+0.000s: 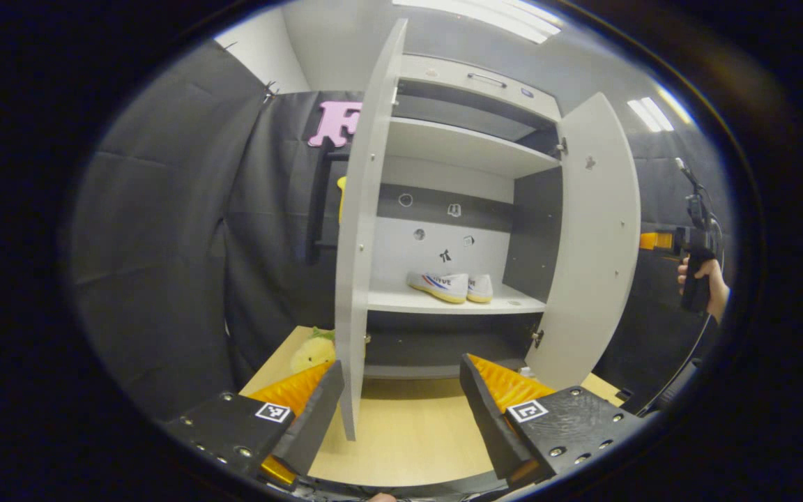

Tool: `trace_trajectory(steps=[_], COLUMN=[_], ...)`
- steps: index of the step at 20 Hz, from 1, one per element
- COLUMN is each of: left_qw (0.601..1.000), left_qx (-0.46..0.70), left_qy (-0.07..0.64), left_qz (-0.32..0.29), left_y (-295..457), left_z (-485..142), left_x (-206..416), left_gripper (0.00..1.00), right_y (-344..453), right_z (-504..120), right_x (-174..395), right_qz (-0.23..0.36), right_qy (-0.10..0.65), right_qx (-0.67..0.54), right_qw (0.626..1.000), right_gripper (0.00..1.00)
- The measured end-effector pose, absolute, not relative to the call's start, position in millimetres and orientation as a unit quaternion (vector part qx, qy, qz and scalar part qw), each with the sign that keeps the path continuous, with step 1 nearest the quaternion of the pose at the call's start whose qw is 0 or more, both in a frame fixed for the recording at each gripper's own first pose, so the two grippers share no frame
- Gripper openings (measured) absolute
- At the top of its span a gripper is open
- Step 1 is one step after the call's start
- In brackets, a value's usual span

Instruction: Grab one shoe with the right hand and put it into the shoe cabinet, grab the other shoe with the left hand and put it into the shoe cabinet; then close the right door with the right hand and the left door with the left hand.

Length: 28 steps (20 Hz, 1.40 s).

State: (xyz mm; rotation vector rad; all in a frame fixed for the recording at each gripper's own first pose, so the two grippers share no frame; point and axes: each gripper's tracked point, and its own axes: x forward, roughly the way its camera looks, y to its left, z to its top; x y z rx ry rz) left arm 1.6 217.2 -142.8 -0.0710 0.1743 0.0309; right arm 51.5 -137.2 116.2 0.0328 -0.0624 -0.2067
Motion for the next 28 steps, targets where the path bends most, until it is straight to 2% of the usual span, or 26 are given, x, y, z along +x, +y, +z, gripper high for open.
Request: trace_trajectory(steps=[1, 2, 7, 10, 15, 17, 18, 19, 20, 21, 23, 28], left_qw=[0.995, 0.995, 0.994, 0.992, 0.989, 0.988, 0.987, 0.986, 0.986, 0.986, 0.986, 0.99], left_qx=[-0.035, -0.03, -0.026, -0.022, -0.027, -0.023, -0.019, -0.012, -0.007, -0.002, 0.005, 0.025], left_qy=[0.087, 0.087, 0.088, 0.094, 0.088, 0.083, 0.08, 0.078, 0.078, 0.077, 0.073, 0.029], left_qz=[0.027, 0.037, 0.063, 0.084, 0.118, 0.132, 0.138, 0.144, 0.148, 0.151, 0.152, 0.135], left_y=[224, 230, 254, 270, 291, 303, 310, 316, 322, 328, 338, 358], left_z=[-144, -144, -151, -156, -158, -155, -151, -150, -148, -147, -143, -101], left_x=[-1, -2, -11, -15, -33, -43, -47, -50, -52, -50, -45, -19], left_gripper=[0.94, 0.96, 0.94, 0.96, 0.94, 0.94, 0.94, 0.94, 0.94, 0.94, 0.94, 0.94], right_y=[-135, -131, -94, -57, 17, 19, 17, 14, 8, 0, -16, -53], right_z=[116, 115, 110, 108, 97, 99, 100, 99, 97, 93, 83, 56], right_x=[51, 51, 59, 74, 103, 103, 103, 103, 107, 107, 102, 77], right_qz=[-0.105, -0.103, -0.055, -0.008, 0.054, 0.041, 0.034, 0.029, 0.027, 0.026, 0.014, -0.047], right_qy=[-0.029, -0.026, -0.019, -0.014, -0.001, -0.011, -0.018, -0.019, -0.013, -0.004, 0.008, 0.03], right_qx=[0.011, 0.008, 0.032, 0.053, 0.043, 0.041, 0.044, 0.053, 0.064, 0.076, 0.096, 0.083], right_qw=[0.994, 0.994, 0.998, 0.998, 0.998, 0.998, 0.998, 0.998, 0.997, 0.997, 0.995, 0.995], right_gripper=[0.92, 0.92, 0.92, 0.92, 0.92, 0.92, 0.86, 0.92, 0.93, 0.87, 0.95, 0.95])
